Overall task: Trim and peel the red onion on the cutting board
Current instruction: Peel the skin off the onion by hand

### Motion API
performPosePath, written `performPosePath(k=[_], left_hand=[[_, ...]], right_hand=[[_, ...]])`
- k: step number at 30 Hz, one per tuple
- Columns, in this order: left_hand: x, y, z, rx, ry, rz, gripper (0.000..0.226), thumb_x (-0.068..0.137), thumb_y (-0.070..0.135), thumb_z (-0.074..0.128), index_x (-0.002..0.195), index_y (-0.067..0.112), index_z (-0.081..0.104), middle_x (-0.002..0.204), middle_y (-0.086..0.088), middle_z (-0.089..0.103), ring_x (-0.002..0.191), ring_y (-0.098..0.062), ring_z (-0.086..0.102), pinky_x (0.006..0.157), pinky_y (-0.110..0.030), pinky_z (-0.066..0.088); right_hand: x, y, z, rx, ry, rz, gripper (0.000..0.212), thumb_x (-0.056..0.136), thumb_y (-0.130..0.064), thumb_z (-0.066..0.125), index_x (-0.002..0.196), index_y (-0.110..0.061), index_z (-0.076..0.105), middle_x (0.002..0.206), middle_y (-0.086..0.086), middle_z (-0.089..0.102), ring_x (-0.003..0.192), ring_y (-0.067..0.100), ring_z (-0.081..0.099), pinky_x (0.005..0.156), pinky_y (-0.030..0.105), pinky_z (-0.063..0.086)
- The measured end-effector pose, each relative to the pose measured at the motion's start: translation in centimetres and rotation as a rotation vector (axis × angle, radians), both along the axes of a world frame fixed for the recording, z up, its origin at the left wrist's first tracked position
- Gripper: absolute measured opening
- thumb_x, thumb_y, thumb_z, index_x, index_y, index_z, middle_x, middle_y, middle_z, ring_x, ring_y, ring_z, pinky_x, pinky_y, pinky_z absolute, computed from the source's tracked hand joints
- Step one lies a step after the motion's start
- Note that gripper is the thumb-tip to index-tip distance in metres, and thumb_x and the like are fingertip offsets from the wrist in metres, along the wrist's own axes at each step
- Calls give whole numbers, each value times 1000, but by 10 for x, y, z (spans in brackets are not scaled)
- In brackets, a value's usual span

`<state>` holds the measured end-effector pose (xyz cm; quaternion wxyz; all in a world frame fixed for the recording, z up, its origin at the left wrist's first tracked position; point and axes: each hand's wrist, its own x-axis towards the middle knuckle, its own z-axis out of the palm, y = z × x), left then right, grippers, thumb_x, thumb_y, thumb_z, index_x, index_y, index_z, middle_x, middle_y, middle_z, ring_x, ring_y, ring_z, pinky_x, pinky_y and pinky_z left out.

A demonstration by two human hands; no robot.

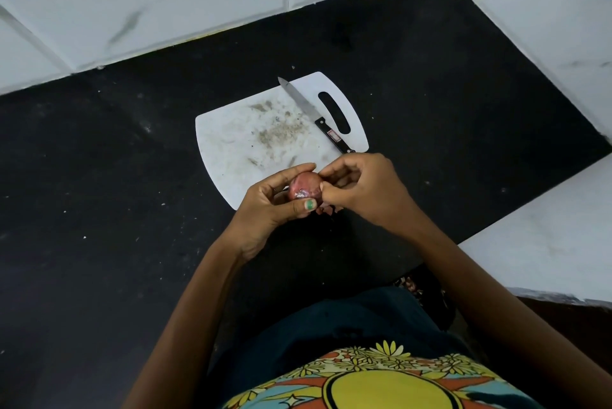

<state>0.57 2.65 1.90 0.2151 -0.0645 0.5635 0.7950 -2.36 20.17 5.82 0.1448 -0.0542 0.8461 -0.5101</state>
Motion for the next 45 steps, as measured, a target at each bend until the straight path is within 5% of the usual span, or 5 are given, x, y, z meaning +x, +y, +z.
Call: performPosePath(k=[6,11,32,37,45], left_hand=[[3,0,-2,45,-37,2,53,65,3,71,114,23,65,103,5,71,94,-11,67,73,-21,57],[3,-1,-4,90,-82,44,49,68,5,70,112,25,66,105,6,72,96,-14,67,75,-23,57],[2,0,-3,169,-141,75,49,70,5,67,116,21,64,112,-4,68,96,-18,68,74,-22,58],[3,1,-3,188,-155,61,48,72,5,65,117,21,64,114,-2,68,98,-19,68,74,-22,58],[5,1,-2,326,-171,5,58,64,15,75,120,20,63,113,-1,69,94,-15,69,70,-21,57]], right_hand=[[1,1,-4,7,49,-41,13,76,1,66,83,-8,73,70,5,73,58,6,67,58,16,55],[0,4,-7,-102,-78,-61,9,82,-7,66,89,-8,73,77,10,74,69,24,73,71,41,61],[7,-1,-2,-138,44,28,25,75,-16,79,96,-4,69,87,5,70,72,13,67,59,19,55],[3,-2,-5,-223,31,-36,9,79,-5,74,84,-2,68,76,20,69,65,34,65,59,22,56],[1,3,-30,-316,-242,-282,6,83,0,68,88,2,65,70,9,66,52,8,62,54,21,55]])
